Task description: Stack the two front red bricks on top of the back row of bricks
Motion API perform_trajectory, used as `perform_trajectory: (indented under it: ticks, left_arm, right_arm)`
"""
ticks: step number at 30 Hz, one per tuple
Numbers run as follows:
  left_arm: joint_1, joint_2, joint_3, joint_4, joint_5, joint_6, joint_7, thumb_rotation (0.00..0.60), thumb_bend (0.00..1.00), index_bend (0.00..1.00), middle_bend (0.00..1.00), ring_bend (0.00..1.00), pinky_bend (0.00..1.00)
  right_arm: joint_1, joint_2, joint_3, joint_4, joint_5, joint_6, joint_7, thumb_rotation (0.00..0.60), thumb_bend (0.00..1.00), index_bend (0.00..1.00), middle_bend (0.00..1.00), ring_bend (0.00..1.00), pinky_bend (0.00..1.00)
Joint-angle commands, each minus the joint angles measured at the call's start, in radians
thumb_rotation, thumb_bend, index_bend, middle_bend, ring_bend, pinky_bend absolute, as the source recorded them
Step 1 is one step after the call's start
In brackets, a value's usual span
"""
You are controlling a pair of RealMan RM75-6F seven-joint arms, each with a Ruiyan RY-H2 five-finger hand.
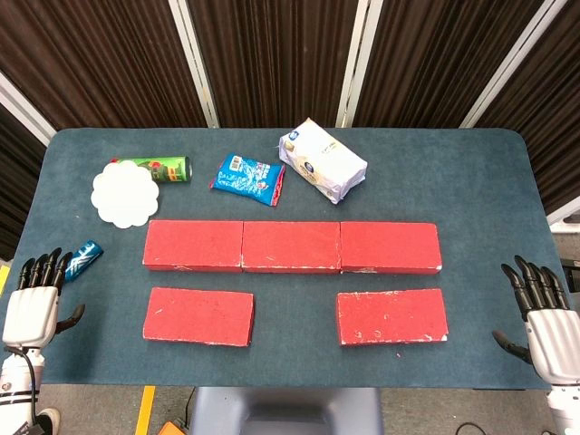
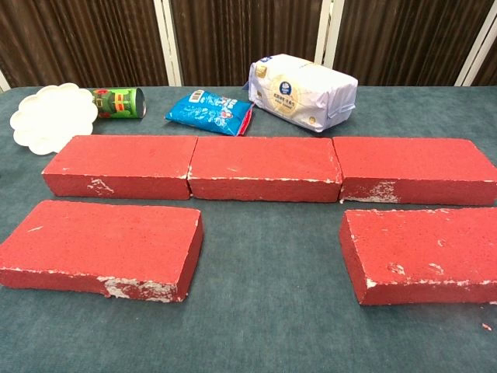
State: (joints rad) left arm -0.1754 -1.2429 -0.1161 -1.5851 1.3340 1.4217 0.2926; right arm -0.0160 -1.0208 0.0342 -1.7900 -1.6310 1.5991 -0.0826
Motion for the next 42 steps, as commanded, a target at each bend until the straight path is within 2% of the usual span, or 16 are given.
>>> perform_trajectory:
  ticks: [1,18,23,28,32,38,40,42]
  left_arm:
    - [0.001,0.002,0.002,-0.005,0.000,0.001,-0.001,0.600,0.26,0.00,0.00,0.00,0.06]
    - [-0.012,0.011,0.000,-0.024,-0.034,-0.039,-0.009,0.600,0.26,0.00,0.00,0.00,0.06]
    - [-0.059,0.085,-0.046,-0.161,-0.162,-0.122,0.101,0.600,0.26,0.00,0.00,0.00,0.06]
    - [-0.132,0.176,-0.064,-0.322,-0.228,-0.211,0.223,0.600,0.25,0.00,0.00,0.00,0.07]
    - [-0.216,0.242,-0.073,-0.443,-0.360,-0.286,0.375,0.600,0.26,0.00,0.00,0.00,0.07]
    - [-0.338,0.283,-0.093,-0.571,-0.591,-0.268,0.571,0.600,0.24,0.00,0.00,0.00,0.08]
    - [-0.370,0.282,-0.098,-0.594,-0.652,-0.254,0.602,0.600,0.19,0.00,0.00,0.00,0.07]
    - [-0.407,0.276,-0.099,-0.610,-0.714,-0.234,0.639,0.600,0.06,0.00,0.00,0.00,0.07]
  right_arm:
    - [-0.001,0.000,-0.002,-0.002,-0.002,0.002,-0.001,0.600,0.00,0.16,0.00,0.01,0.00]
    - [-0.006,0.004,-0.002,-0.005,0.008,0.007,0.005,0.600,0.00,0.16,0.00,0.01,0.00]
    - [-0.003,0.007,-0.002,-0.003,0.009,0.001,0.018,0.600,0.00,0.16,0.00,0.01,0.00]
    - [0.002,0.008,-0.005,-0.003,0.011,-0.012,0.019,0.600,0.00,0.16,0.00,0.01,0.00]
    - [0.006,0.012,-0.005,-0.007,0.020,-0.024,0.018,0.600,0.00,0.16,0.00,0.01,0.00]
    - [0.016,0.009,-0.006,-0.006,0.030,-0.046,0.011,0.600,0.00,0.16,0.00,0.01,0.00]
    - [0.019,0.009,-0.007,-0.007,0.031,-0.052,0.008,0.600,0.00,0.16,0.00,0.01,0.00]
    - [0.021,0.009,-0.007,-0.008,0.030,-0.055,0.008,0.600,0.00,0.16,0.00,0.01,0.00]
